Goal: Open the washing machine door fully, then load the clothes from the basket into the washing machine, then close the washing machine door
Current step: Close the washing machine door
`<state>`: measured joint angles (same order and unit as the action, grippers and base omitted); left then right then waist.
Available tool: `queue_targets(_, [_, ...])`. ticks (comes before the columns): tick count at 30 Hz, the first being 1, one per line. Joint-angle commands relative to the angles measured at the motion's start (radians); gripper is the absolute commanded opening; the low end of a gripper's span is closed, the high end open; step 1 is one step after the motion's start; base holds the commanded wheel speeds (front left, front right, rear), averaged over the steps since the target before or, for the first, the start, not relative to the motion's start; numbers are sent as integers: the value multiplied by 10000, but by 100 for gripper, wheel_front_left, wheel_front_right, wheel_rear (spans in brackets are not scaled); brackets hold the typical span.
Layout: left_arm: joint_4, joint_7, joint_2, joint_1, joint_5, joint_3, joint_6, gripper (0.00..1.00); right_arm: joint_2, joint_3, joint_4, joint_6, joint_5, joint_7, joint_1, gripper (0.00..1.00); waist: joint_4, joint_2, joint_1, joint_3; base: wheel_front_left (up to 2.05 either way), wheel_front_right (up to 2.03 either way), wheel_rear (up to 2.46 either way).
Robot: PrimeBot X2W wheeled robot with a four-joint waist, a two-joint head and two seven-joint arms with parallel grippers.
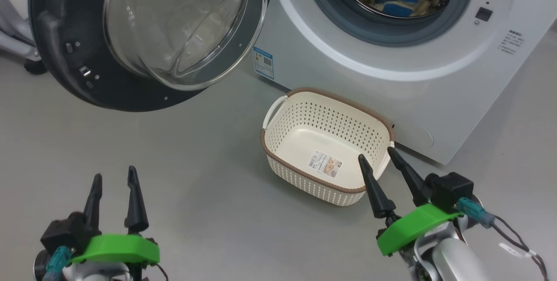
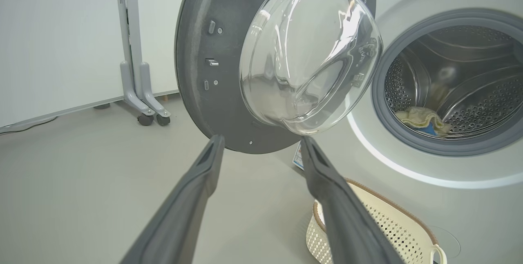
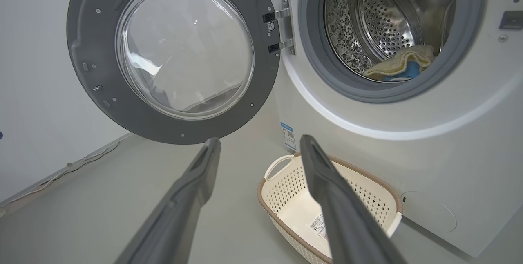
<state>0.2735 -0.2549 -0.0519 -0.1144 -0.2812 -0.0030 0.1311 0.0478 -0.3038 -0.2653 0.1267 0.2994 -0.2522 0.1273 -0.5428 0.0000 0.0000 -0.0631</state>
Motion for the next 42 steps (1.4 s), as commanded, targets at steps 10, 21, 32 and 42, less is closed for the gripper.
queue_targets(10, [-389,-69,-30,-159,208,494,-4,100,24,-300,190,40,155,-96,566,100,26,0,0,60,0,0,0])
queue_targets(21, [-286,-69,-8,-204,210,394,-4,100,24,-225,256,40,122,-96,414,100,57,0,0,151,0,0,0])
queue_targets(32, [-274,-69,-1,-225,227,446,-4,100,24,-231,257,40,117,-96,411,100,60,0,0,150,0,0,0])
queue_targets(42, [-251,-69,5,-241,212,406,-4,100,24,-230,239,40,87,-96,406,100,60,0,0,129,0,0,0])
